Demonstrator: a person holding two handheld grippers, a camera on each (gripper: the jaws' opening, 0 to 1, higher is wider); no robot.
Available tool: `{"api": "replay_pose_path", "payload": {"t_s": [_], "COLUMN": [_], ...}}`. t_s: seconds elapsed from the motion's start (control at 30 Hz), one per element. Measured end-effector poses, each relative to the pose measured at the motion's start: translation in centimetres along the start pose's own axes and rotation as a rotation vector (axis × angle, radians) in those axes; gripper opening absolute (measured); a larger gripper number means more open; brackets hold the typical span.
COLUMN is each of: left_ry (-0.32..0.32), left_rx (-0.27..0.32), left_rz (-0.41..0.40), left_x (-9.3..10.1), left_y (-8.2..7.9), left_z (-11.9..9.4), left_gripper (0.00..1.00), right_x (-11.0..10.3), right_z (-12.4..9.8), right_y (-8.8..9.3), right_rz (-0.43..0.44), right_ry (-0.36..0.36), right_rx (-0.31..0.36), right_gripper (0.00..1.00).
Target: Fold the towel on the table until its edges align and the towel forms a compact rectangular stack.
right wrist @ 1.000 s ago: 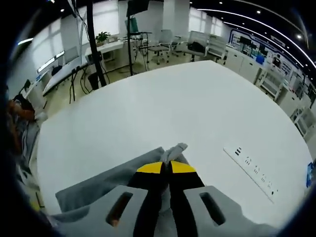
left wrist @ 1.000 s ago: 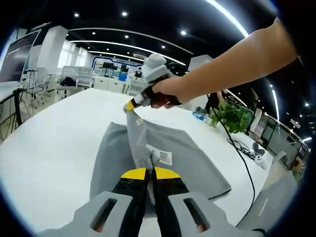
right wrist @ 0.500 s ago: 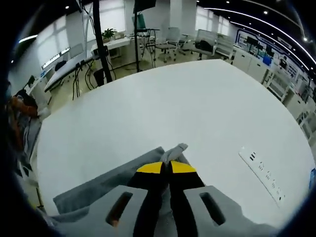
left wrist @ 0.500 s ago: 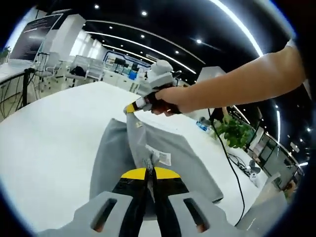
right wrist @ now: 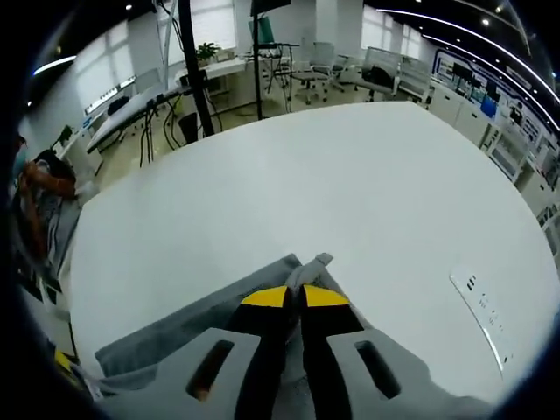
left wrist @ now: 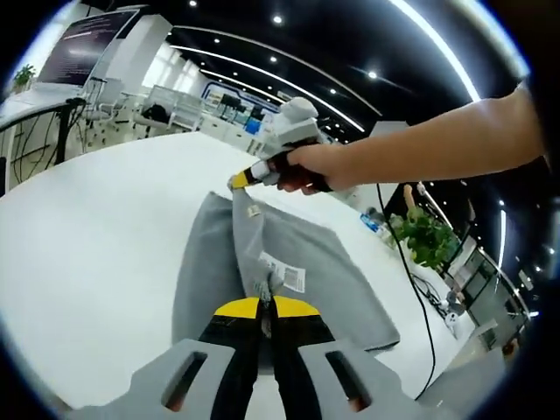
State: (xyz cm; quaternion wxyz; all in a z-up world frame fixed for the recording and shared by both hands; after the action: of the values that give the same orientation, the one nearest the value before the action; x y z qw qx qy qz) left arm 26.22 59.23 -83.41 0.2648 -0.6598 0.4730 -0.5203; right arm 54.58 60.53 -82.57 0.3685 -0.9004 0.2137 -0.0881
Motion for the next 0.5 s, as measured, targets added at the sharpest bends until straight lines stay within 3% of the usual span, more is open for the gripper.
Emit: {"api": "replay_pose_path", "payload": {"t_s": [0.37, 0.5], "left_ry": [-0.046, -0.061], "left_rx": [-0.056, -0.07], "left_rz": [0.072, 0.062], "left_x": [-1.5, -1.9], "left_y": [2.1, 2.6], "left_z": [-0.4, -0.7], "left_gripper": [0.04, 0.05], "right_x": [0.0, -0.2], "right_z": [2.8, 3.4], "right_y": [-1.0, -0.9], "right_rz": [-0.035, -0.049], "right_ry": [-0.029, -0.037], "right_rx": [0.006, 0.004], "right_gripper": [0.0, 0.0]}}
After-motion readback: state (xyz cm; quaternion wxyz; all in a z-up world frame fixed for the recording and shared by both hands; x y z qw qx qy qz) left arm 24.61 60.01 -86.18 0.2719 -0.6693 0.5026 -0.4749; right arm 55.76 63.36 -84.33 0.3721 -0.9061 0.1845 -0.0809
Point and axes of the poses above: the point that each gripper's makers call its tool centre point, and the gripper's own axes: z roughly forward along the fingers, x roughly to its right, y roughly out of its underside, the point moved 6 cm from there along -z, roughly backward along the fingers, and after that the axes turned 5 degrees about x, right-handed, at the moved point
